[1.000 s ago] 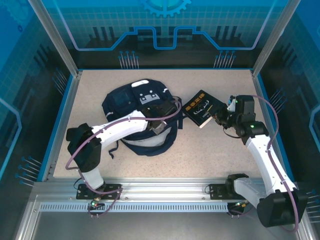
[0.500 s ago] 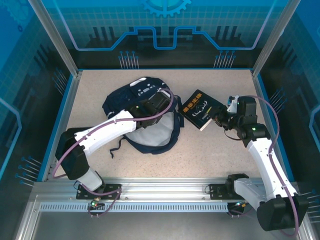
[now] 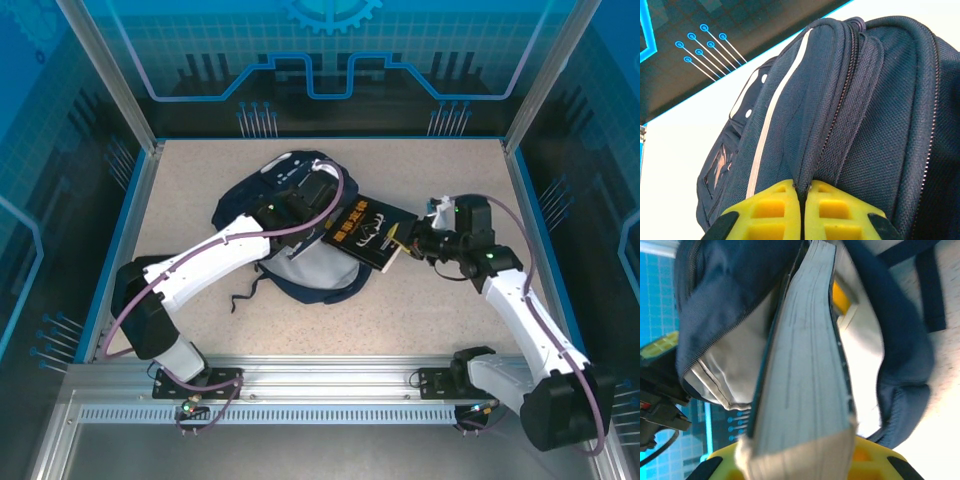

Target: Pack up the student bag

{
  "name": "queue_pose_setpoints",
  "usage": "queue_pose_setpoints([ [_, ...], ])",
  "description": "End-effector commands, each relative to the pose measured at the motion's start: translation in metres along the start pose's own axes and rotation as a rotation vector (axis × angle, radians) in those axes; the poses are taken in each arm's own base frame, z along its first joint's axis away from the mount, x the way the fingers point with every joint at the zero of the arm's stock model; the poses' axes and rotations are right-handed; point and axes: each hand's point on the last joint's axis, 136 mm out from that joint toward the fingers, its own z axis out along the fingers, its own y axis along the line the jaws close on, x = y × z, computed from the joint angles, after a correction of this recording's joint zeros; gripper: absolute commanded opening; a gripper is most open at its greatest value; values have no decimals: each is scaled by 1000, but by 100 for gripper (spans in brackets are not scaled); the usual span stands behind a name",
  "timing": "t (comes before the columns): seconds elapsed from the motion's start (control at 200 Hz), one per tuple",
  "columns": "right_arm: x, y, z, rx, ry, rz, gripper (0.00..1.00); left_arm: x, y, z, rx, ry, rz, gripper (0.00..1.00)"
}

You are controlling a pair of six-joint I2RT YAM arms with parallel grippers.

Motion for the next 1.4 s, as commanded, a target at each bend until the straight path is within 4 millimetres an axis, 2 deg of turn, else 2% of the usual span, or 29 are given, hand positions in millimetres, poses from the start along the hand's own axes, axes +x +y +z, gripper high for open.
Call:
queue_pose_setpoints([
  [0.0, 1, 31, 17, -118, 26, -43, 14, -61, 15, -26, 5, -186, -172, 0],
  [0.24, -11, 38, 65, -122, 8, -9, 15, -62, 13, -29, 32, -178, -189, 0],
  [0.325, -12, 31, 82, -71, -10, 0, 14, -62, 11, -29, 44, -176, -197, 0],
  [0.515, -10, 1, 112, 22, -100, 81, 15, -61, 9, -29, 57, -169, -210, 0],
  [0.725, -16, -5, 141, 70, -188, 137, 17, -62, 7, -28, 63, -162, -219, 0],
  [0.86, -10, -24, 162, 146, -204, 190, 17, -61, 8, -29, 64, -160, -224, 0],
  [0.875, -13, -14, 165, 130, -203, 185, 18, -61, 8, -29, 64, -159, -224, 0],
  [1.01, -4, -7, 189, 107, -131, 157, 34, -59, 7, -28, 66, -152, -225, 0],
  [1.096, 2, -4, 200, 83, -50, 167, 38, -58, 6, -28, 69, -148, -223, 0],
  [1.191, 11, -10, 201, 117, -5, 183, 50, -56, 6, -28, 68, -144, -220, 0],
  [1.396, 27, -26, 195, 188, 45, 205, 56, -54, 6, -27, 72, -142, -219, 0],
])
